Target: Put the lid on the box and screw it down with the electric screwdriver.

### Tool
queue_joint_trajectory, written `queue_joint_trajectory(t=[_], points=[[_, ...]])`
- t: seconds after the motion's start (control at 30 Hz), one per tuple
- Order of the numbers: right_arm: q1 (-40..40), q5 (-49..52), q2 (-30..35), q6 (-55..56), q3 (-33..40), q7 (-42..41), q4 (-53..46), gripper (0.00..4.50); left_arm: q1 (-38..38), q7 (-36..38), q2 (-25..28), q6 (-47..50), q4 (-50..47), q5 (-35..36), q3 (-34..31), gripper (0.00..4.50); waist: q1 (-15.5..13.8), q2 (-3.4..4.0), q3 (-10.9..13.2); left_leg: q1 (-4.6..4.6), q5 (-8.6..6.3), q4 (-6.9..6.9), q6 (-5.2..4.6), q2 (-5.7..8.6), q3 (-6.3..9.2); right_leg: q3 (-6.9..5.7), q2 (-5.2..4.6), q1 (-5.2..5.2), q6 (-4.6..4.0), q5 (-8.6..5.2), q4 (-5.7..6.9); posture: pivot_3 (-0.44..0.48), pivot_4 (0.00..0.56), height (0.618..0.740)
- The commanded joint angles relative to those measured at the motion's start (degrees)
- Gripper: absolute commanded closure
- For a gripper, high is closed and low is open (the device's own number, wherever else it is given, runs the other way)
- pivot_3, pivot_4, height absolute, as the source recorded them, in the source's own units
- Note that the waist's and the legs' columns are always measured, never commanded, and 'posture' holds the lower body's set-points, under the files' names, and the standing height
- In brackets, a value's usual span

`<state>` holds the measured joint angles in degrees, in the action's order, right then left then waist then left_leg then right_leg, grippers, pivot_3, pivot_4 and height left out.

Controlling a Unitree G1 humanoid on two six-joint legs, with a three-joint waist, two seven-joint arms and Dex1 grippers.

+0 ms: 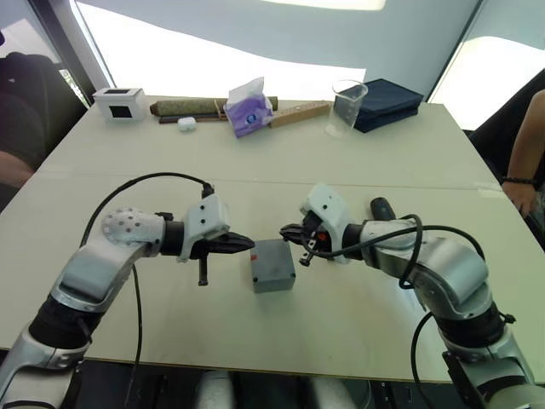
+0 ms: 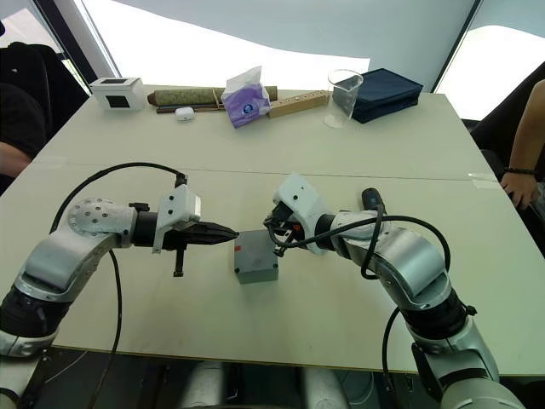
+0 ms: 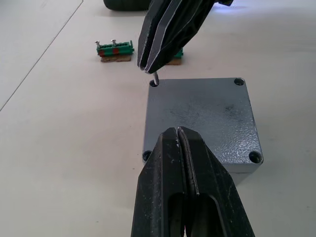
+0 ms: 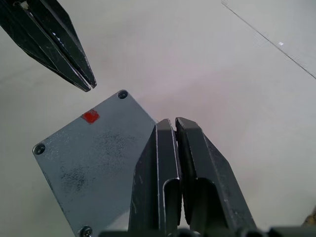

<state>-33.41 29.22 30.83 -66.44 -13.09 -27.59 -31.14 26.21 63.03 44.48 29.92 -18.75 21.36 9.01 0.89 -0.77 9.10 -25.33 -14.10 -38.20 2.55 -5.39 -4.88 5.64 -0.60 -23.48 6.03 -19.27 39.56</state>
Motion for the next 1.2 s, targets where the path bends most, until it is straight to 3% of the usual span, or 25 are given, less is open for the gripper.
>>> queue_joint_trajectory(t=[0.03,0.87,0.9,0.93,1.2], points=[[0.3,-1.2,0.7,1.8,-0.1,-0.5,-0.8,4.43,0.0,-0.4,0.5,0.1,-2.2,0.8,-1.8,4.5,0.0,0.0,0.0,0.0,0.0,0.0,0.0,0.0,0.0,0.0,0.0,0.0,0.0,0.0,0.0,0.0,0.15,0.721],[3.4,-5.3,0.7,5.7,-3.2,-2.7,2.2,4.43,-0.1,-0.9,0.3,-0.1,-2.5,0.9,-1.0,4.5,0.0,0.0,0.0,0.01,0.0,0.0,0.0,0.0,0.0,0.0,0.0,0.01,0.0,0.0,0.0,0.0,0.15,0.721],[3.5,-5.3,0.7,5.7,-3.2,-2.9,2.2,3.94,-0.1,-1.0,0.2,-0.1,-2.5,0.9,-0.9,4.5,0.0,0.0,0.0,0.01,0.0,0.0,0.0,0.0,0.0,0.0,0.01,0.01,0.0,0.0,0.0,0.0,0.15,0.721],[3.5,-5.3,0.7,5.6,-3.1,-3.1,2.3,3.8,-0.1,-1.0,0.2,-0.1,-2.5,0.9,-0.9,4.5,0.0,0.0,0.0,0.01,0.0,0.0,0.0,0.0,0.0,0.0,0.01,0.01,0.0,0.0,0.0,0.0,0.15,0.721],[2.4,-2.8,3.1,2.0,1.3,-5.1,-1.0,0.54,-0.3,-1.2,-0.5,0.2,-3.0,1.7,-1.1,4.5,-0.1,0.0,0.0,0.01,0.0,0.0,0.0,0.0,0.0,0.0,0.0,0.01,0.0,0.0,0.0,0.0,0.15,0.721]])
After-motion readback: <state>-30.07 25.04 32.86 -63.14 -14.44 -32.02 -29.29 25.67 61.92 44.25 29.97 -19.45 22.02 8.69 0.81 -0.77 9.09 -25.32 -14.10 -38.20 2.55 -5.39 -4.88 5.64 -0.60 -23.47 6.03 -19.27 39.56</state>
